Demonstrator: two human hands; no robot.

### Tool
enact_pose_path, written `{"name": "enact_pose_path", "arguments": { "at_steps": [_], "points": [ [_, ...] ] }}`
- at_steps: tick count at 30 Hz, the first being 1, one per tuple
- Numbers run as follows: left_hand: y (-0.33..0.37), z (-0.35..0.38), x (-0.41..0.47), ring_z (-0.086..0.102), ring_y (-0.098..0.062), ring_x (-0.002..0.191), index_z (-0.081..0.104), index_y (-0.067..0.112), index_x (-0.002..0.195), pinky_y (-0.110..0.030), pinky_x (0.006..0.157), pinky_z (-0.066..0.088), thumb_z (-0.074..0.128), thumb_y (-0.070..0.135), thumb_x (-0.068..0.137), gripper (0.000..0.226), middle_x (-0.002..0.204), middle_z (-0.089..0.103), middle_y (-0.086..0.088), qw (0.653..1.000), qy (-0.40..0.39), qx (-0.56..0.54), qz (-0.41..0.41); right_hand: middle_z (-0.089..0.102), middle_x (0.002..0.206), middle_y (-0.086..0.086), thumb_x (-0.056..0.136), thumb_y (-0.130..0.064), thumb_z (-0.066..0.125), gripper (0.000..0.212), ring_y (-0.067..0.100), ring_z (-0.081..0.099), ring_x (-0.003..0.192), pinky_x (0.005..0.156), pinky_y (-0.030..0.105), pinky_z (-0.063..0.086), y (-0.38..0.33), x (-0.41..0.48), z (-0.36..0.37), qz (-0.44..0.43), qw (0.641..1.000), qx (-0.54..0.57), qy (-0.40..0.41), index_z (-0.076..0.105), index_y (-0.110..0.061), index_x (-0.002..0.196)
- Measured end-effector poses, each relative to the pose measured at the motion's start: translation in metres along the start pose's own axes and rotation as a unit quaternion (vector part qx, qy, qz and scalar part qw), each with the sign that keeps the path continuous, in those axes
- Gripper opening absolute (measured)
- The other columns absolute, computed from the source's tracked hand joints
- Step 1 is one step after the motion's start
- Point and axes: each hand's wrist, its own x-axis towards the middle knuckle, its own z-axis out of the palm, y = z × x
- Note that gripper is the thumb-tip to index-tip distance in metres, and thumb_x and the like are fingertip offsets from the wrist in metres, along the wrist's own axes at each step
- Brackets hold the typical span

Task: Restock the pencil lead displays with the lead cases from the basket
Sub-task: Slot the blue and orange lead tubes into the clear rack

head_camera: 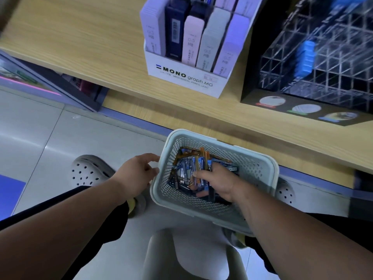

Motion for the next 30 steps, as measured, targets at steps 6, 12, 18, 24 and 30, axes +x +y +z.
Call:
{"name": "enact_pose_path", "arguments": {
  "at_steps": [6, 12, 18, 24, 30],
  "points": [
    [0.025, -0.006, -0.012, 0.06, -0.016, 0.087, 0.062, 0.027, 0.125, -0.027, 0.078, 0.044, 0.063, 0.036, 0.094, 0.032, 0.103, 0.066, 0.004, 0.986, 0.133, 0.1, 0.024, 0.073, 0.088, 0.006, 0.096, -0.014, 0.067, 0.024, 0.022, 0.071, 0.076, 0.055, 0.029, 0.048, -0.023, -0.042, 0.005, -0.012, 0.998, -0.047, -0.034, 0.054, -0.005, 0.114],
    [0.089, -0.013, -0.059, 0.067, -0.015, 0.07, 0.068, 0.033, 0.1, -0.026, 0.065, 0.051, 0.061, 0.035, 0.096, 0.009, 0.085, 0.072, 0.003, 0.996, 0.032, -0.029, 0.078, 0.072, 0.086, 0.006, 0.099, -0.011, 0.062, 0.006, 0.021, 0.067, 0.072, 0.052, 0.026, 0.045, -0.056, -0.103, 0.012, -0.078, 0.992, -0.051, -0.081, 0.06, -0.01, 0.105],
    [0.148, -0.015, -0.122, 0.061, -0.02, 0.065, 0.068, 0.007, 0.095, -0.028, 0.057, 0.047, 0.066, 0.022, 0.094, 0.015, 0.078, 0.069, -0.013, 0.977, -0.014, -0.188, 0.102, 0.07, 0.09, 0.005, 0.099, -0.012, 0.06, 0.01, 0.016, 0.065, 0.067, 0.051, 0.024, 0.04, -0.084, -0.175, 0.01, -0.162, 0.982, -0.06, -0.082, 0.065, -0.015, 0.106],
    [0.199, -0.014, -0.174, 0.059, -0.019, 0.058, 0.071, 0.004, 0.084, -0.029, 0.054, 0.046, 0.071, 0.018, 0.089, 0.015, 0.067, 0.066, -0.013, 0.95, 0.019, -0.277, 0.144, 0.07, 0.082, -0.003, 0.097, -0.016, 0.061, 0.01, 0.012, 0.065, 0.065, 0.049, 0.021, 0.039, -0.107, -0.252, 0.001, -0.231, 0.965, -0.12, -0.041, 0.064, -0.025, 0.098],
    [0.242, -0.004, -0.195, 0.067, -0.024, 0.059, 0.07, 0.0, 0.083, -0.034, 0.059, 0.054, 0.07, 0.012, 0.09, 0.013, 0.073, 0.07, -0.022, 0.947, 0.025, -0.28, 0.152, 0.067, 0.078, 0.001, 0.095, -0.015, 0.062, 0.005, 0.014, 0.064, 0.066, 0.044, 0.022, 0.035, -0.114, -0.29, -0.018, -0.257, 0.957, -0.137, -0.001, 0.064, -0.017, 0.099]
  ]
}}
